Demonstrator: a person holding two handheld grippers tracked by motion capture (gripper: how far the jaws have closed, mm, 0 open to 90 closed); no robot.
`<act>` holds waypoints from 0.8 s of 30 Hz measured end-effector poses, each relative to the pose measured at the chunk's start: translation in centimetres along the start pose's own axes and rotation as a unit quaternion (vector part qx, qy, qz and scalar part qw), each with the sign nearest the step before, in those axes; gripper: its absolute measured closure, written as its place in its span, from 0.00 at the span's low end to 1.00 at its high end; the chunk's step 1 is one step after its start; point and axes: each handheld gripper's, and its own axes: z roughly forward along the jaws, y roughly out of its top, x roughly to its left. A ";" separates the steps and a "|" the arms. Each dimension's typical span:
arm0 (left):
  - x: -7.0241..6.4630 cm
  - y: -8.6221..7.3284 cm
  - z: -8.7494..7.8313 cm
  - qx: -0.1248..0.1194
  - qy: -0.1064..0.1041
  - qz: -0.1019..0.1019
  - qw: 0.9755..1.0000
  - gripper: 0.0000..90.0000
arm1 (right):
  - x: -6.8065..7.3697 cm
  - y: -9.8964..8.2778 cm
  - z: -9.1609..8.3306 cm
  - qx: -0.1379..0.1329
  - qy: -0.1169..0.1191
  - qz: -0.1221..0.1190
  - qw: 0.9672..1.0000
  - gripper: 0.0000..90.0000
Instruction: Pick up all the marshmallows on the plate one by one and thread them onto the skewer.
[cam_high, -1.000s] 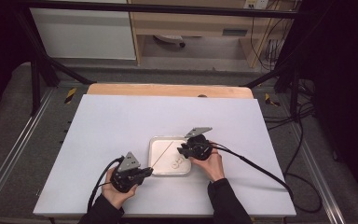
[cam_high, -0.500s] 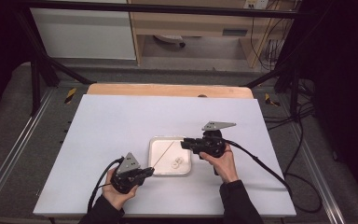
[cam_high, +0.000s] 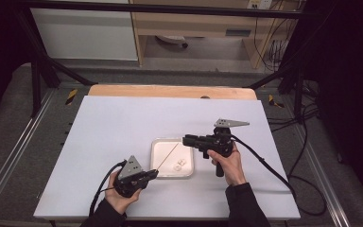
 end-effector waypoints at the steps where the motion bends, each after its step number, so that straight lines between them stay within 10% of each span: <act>1: 0.0 0.0 0.0 0.000 0.001 0.001 1.000 0.98 | 0.0 0.0 0.1 -0.003 0.004 0.003 1.000 0.83; 24: -0.5 -0.1 0.1 -0.004 -0.003 0.016 1.000 0.98 | -0.3 -0.6 1.1 0.017 0.040 0.034 0.998 0.85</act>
